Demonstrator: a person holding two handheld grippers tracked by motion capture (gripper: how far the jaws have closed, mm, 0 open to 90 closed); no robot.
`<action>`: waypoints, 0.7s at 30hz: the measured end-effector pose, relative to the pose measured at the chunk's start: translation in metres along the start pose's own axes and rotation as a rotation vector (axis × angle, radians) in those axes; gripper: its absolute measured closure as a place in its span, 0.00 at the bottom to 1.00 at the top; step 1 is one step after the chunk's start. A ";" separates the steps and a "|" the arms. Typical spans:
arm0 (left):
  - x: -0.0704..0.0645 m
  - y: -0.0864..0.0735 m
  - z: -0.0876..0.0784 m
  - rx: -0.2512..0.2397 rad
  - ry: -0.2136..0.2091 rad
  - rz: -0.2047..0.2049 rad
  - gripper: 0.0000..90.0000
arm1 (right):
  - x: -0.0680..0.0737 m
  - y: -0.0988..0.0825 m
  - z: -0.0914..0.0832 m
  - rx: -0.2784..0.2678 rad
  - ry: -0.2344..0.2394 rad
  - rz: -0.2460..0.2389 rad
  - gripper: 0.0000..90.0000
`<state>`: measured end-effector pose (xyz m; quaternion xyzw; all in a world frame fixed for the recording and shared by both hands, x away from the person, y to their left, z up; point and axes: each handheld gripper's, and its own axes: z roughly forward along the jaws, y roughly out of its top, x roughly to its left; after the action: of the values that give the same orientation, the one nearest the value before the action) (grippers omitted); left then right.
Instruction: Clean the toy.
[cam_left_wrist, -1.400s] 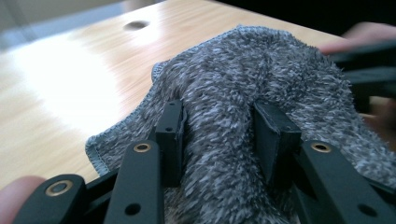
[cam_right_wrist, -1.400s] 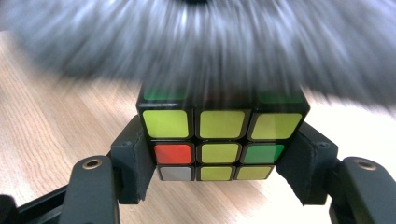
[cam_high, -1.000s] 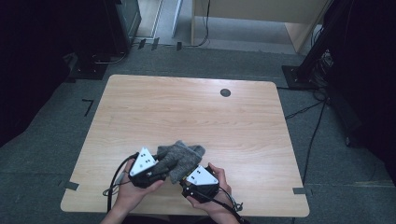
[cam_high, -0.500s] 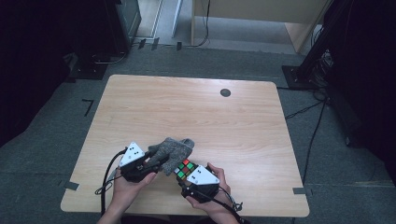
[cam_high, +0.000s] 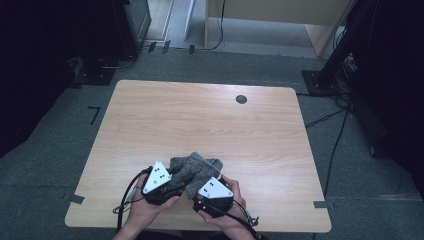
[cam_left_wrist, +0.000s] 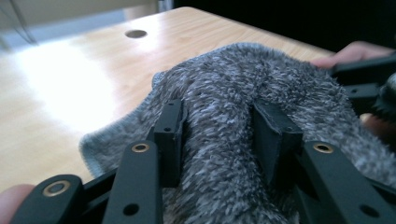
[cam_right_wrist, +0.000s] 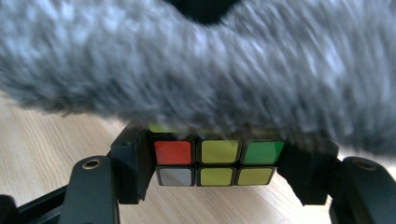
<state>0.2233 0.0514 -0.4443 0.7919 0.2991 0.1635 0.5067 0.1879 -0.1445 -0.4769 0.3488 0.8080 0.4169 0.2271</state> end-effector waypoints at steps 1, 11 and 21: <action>0.006 -0.001 0.000 0.007 0.008 -0.038 0.63 | -0.001 0.000 -0.001 -0.001 0.001 -0.001 0.39; 0.009 -0.001 0.000 0.012 0.027 -0.048 0.62 | 0.001 0.000 -0.001 -0.007 0.004 -0.006 0.39; 0.003 0.001 -0.001 0.006 0.037 -0.010 0.62 | 0.002 0.002 -0.003 -0.014 -0.002 -0.005 0.39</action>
<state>0.2256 0.0539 -0.4434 0.7889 0.3128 0.1749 0.4992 0.1858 -0.1440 -0.4738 0.3454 0.8058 0.4216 0.2315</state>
